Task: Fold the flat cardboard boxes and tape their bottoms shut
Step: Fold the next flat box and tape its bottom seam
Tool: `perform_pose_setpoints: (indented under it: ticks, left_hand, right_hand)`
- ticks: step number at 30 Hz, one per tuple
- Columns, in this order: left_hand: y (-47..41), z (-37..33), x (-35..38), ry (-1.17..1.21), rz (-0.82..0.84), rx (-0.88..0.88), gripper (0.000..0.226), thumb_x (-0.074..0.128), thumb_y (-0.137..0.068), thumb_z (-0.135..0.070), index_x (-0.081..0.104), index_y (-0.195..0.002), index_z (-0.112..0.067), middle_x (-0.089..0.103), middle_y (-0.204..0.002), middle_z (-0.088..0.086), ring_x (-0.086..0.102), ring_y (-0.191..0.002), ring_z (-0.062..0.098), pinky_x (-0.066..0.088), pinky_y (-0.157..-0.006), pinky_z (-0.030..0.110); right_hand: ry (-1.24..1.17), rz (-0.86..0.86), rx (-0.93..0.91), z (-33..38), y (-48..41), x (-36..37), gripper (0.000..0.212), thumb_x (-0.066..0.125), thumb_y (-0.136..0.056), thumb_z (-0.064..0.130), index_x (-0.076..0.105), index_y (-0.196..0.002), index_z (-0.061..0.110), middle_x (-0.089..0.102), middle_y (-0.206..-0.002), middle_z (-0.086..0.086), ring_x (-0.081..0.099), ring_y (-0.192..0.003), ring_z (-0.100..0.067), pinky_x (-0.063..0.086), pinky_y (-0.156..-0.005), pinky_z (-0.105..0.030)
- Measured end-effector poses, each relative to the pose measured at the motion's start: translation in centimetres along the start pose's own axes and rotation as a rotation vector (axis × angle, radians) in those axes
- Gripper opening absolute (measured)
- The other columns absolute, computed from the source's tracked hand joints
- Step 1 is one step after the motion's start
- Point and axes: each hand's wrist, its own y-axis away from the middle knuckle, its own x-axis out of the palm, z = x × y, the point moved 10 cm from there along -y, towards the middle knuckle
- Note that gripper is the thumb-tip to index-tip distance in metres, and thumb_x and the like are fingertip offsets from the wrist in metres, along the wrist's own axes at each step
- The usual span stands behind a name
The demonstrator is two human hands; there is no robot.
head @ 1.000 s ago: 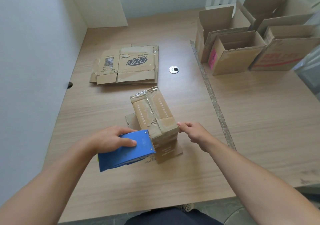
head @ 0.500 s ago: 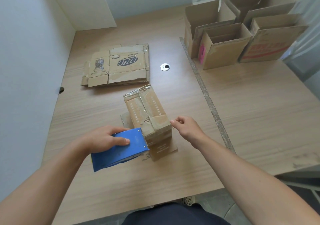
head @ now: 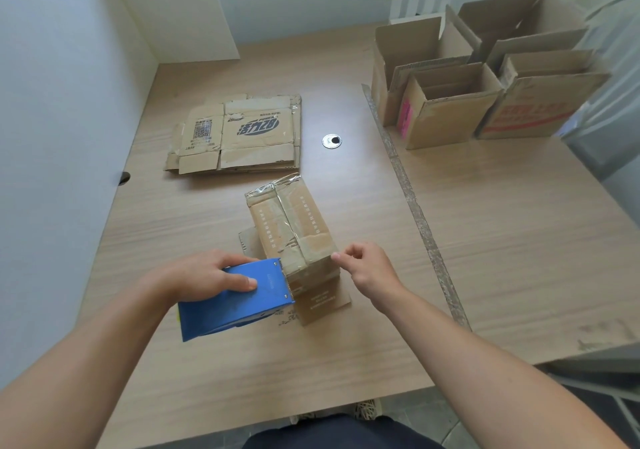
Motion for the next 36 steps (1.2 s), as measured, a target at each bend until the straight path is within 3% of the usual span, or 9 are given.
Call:
perform_pose_setpoints:
  ticks: [3,7,10,13,17,21,25,30,36]
  left_hand:
    - [0.0,0.1,0.0,0.005,-0.010,-0.009,0.023,0.063,-0.093,-0.044,0.062,-0.097,-0.066,0.070,-0.101,-0.025,0.065,-0.095,0.001,0.048,-0.090,0.030]
    - [0.1,0.1,0.0,0.014,-0.013,-0.012,0.025,0.062,-0.093,-0.044,0.061,-0.095,-0.069,0.070,-0.098,-0.026,0.066,-0.093,0.001,0.047,-0.086,0.028]
    - [0.1,-0.1,-0.1,0.012,-0.018,0.003,0.028,0.061,-0.094,-0.045,0.059,-0.094,-0.072,0.069,-0.096,-0.029,0.064,-0.093,-0.001,0.045,-0.082,0.027]
    - [0.1,0.1,0.2,0.020,-0.011,0.022,0.025,0.063,-0.092,-0.047,0.059,-0.100,-0.070,0.069,-0.100,-0.028,0.064,-0.097,0.001,0.046,-0.087,0.029]
    - [0.3,0.0,0.7,0.062,0.005,0.050,0.028,0.059,-0.076,-0.058,0.059,-0.102,-0.070,0.069,-0.103,-0.027,0.065,-0.098,0.001,0.048,-0.095,0.034]
    - [0.5,-0.1,0.7,0.059,-0.014,0.065,0.030,0.057,-0.074,-0.059,0.052,-0.097,-0.079,0.066,-0.105,-0.029,0.062,-0.099,-0.001,0.047,-0.092,0.029]
    - [0.5,0.0,0.6,0.029,-0.036,0.078,0.039,0.054,-0.075,-0.058,0.049,-0.111,-0.073,0.064,-0.112,-0.027,0.060,-0.103,0.001,0.046,-0.094,0.031]
    - [1.2,0.5,-0.7,-0.056,-0.069,0.104,0.047,0.052,-0.076,-0.059,0.047,-0.122,-0.068,0.063,-0.112,-0.030,0.058,-0.102,-0.002,0.046,-0.092,0.028]
    - [3.6,4.9,-2.3,-0.046,-0.103,0.083,0.042,0.051,-0.073,-0.066,0.037,-0.108,-0.084,0.058,-0.121,-0.036,0.054,-0.109,-0.010,0.044,-0.097,0.026]
  right_hand:
    - [0.224,-0.055,-0.239,1.5,0.6,-0.2,0.020,0.067,-0.094,0.023,0.057,-0.077,0.018,0.052,-0.101,-0.001,0.048,-0.101,-0.020,0.034,-0.087,-0.026]
    - [0.573,-0.099,-0.455,3.8,0.7,0.6,0.015,0.064,-0.095,0.020,0.061,-0.101,0.008,0.051,-0.118,-0.007,0.045,-0.107,-0.029,0.042,-0.092,-0.046]
    - [0.719,-0.097,-0.646,6.2,1.0,0.6,0.049,0.069,-0.087,0.017,0.055,-0.134,0.016,0.041,-0.143,-0.012,0.040,-0.128,-0.034,0.044,-0.098,-0.051]
    - [0.917,0.070,-0.927,7.9,1.6,3.0,0.071,0.064,-0.084,0.012,0.040,-0.150,0.024,0.029,-0.159,-0.007,0.020,-0.150,-0.032,0.028,-0.113,-0.048]
    - [1.145,0.324,-0.902,6.1,0.1,6.2,0.063,0.045,-0.100,0.044,0.018,-0.157,0.035,0.008,-0.165,0.013,-0.006,-0.153,-0.015,0.014,-0.121,-0.044]
    - [1.006,0.194,-0.975,6.9,0.8,6.1,0.050,0.056,-0.097,0.042,0.046,-0.146,0.034,0.039,-0.156,0.005,0.032,-0.147,-0.025,0.050,-0.088,-0.044]
    - [0.981,0.063,-1.112,7.4,1.6,5.8,0.041,0.057,-0.096,0.038,0.060,-0.136,0.030,0.054,-0.144,0.000,0.049,-0.135,-0.030,0.056,-0.065,-0.042]
    - [1.019,-0.044,-1.198,7.7,1.8,5.9,0.038,0.050,-0.099,0.035,0.065,-0.131,0.023,0.061,-0.136,-0.006,0.055,-0.128,-0.034,0.059,-0.072,-0.042]
    - [1.000,-0.061,-1.192,7.9,2.0,6.2,0.041,0.047,-0.098,0.035,0.065,-0.131,0.020,0.063,-0.132,-0.007,0.056,-0.126,-0.036,0.056,-0.093,-0.041]
